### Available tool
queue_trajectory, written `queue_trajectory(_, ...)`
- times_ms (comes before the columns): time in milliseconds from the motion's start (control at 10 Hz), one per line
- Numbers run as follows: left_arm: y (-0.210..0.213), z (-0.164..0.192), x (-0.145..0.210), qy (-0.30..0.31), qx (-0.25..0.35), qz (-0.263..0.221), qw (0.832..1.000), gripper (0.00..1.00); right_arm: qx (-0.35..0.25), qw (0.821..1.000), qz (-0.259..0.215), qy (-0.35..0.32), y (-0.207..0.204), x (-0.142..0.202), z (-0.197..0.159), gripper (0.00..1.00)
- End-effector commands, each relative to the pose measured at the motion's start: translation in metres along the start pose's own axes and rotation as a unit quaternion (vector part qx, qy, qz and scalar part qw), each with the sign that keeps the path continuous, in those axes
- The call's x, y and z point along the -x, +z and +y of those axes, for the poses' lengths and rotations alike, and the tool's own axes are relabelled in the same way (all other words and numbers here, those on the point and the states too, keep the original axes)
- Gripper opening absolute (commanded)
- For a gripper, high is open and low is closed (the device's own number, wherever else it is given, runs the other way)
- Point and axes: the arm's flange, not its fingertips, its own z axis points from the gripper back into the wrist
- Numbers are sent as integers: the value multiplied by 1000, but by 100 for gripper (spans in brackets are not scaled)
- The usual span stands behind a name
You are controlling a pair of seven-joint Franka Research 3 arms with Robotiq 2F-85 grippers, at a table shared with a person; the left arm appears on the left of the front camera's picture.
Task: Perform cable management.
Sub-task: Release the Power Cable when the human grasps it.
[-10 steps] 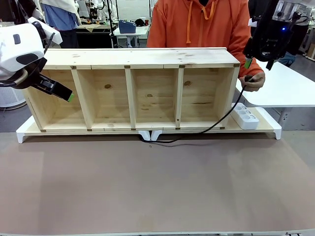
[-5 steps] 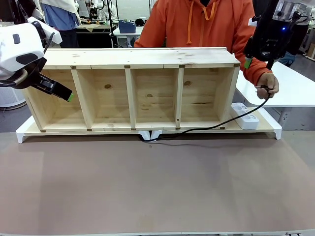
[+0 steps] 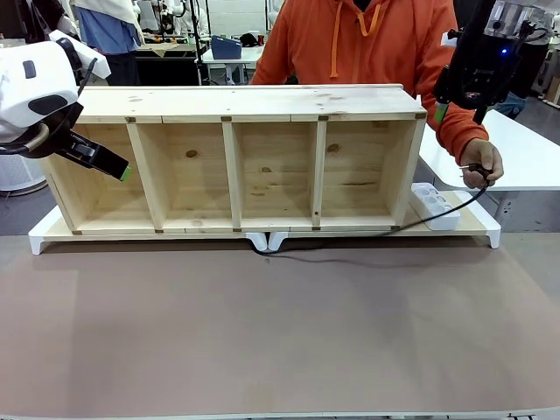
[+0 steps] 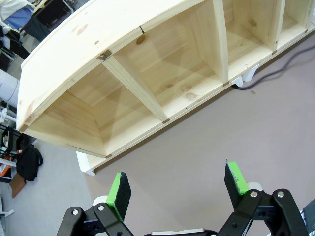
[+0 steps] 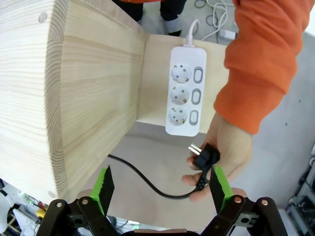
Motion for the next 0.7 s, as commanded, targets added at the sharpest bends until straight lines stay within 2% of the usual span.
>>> queue_trajectory(0,1,0,1,-4,-6,4,1000,100,-2,1000,1,-6,0,0,0,100)
queue_trajectory(600,1,0,1,-4,-6,4,1000,100,-2,1000,1,-6,0,0,0,100)
